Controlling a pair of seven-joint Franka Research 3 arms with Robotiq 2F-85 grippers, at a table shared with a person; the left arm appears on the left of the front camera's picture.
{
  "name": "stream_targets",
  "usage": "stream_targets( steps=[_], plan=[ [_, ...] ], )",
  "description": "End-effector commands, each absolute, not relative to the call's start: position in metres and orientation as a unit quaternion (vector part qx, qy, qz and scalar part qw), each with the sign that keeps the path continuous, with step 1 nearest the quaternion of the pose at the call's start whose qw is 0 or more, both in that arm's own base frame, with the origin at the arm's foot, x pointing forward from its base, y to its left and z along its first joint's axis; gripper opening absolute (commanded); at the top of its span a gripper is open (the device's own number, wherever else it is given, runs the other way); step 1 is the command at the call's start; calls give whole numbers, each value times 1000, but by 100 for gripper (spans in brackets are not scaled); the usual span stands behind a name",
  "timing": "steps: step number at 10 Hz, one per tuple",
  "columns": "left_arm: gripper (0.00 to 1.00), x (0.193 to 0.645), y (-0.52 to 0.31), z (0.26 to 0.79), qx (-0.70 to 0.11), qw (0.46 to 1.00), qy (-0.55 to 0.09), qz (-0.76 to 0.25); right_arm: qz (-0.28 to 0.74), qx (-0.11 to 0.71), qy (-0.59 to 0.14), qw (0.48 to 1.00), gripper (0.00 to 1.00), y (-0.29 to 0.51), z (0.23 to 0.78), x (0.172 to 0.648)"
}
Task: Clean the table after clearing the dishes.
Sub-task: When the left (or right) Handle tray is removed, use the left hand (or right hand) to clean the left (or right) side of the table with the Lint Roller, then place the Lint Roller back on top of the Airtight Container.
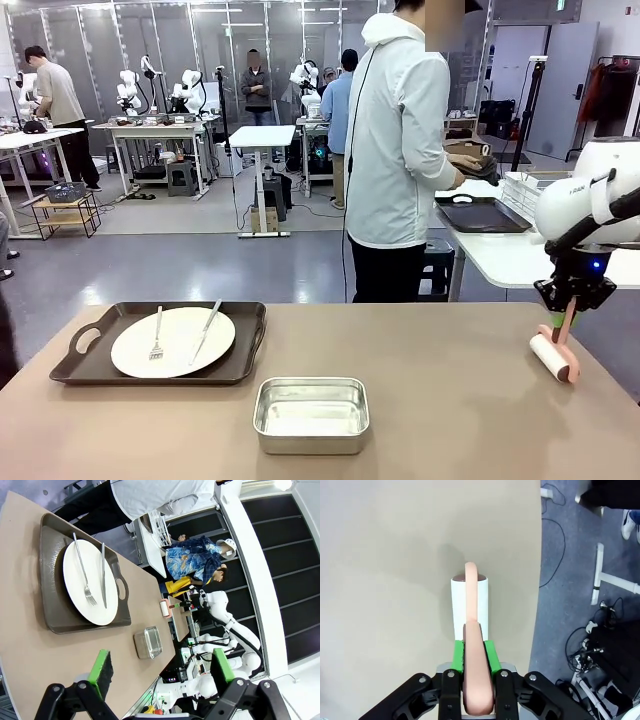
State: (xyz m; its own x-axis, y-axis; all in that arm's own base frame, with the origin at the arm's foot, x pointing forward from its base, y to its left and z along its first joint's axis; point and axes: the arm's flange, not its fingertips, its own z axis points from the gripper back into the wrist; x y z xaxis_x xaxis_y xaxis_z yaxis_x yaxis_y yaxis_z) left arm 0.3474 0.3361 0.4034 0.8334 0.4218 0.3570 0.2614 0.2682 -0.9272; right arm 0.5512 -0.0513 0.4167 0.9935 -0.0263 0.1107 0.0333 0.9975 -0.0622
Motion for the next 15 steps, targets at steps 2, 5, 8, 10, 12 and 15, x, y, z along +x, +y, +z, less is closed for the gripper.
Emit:
stream_targets(
  steps=[2, 5, 8, 10, 12, 15],
  plan=[
    [100, 345, 338, 406, -604, 742, -286, 51, 26, -52, -106, 993, 21, -41, 470, 506],
    [100, 345, 338, 406, -604, 742, -286, 51, 24, -56, -122, 991, 21, -52, 508, 489],
    [100, 345, 338, 406, -604, 742, -286, 51, 15, -55, -118, 991, 21, -46, 499, 501],
    [100, 345, 338, 406, -604, 742, -286, 51, 15, -55, -118, 991, 21, -46, 499, 501],
    [100, 345, 338, 406, -604, 742, -286, 51, 15, -55, -118, 991, 21, -46, 499, 501],
    [100, 345, 338, 406, -604, 742, -286, 51, 15, -55, -118, 991, 21, -46, 499, 501]
  ],
)
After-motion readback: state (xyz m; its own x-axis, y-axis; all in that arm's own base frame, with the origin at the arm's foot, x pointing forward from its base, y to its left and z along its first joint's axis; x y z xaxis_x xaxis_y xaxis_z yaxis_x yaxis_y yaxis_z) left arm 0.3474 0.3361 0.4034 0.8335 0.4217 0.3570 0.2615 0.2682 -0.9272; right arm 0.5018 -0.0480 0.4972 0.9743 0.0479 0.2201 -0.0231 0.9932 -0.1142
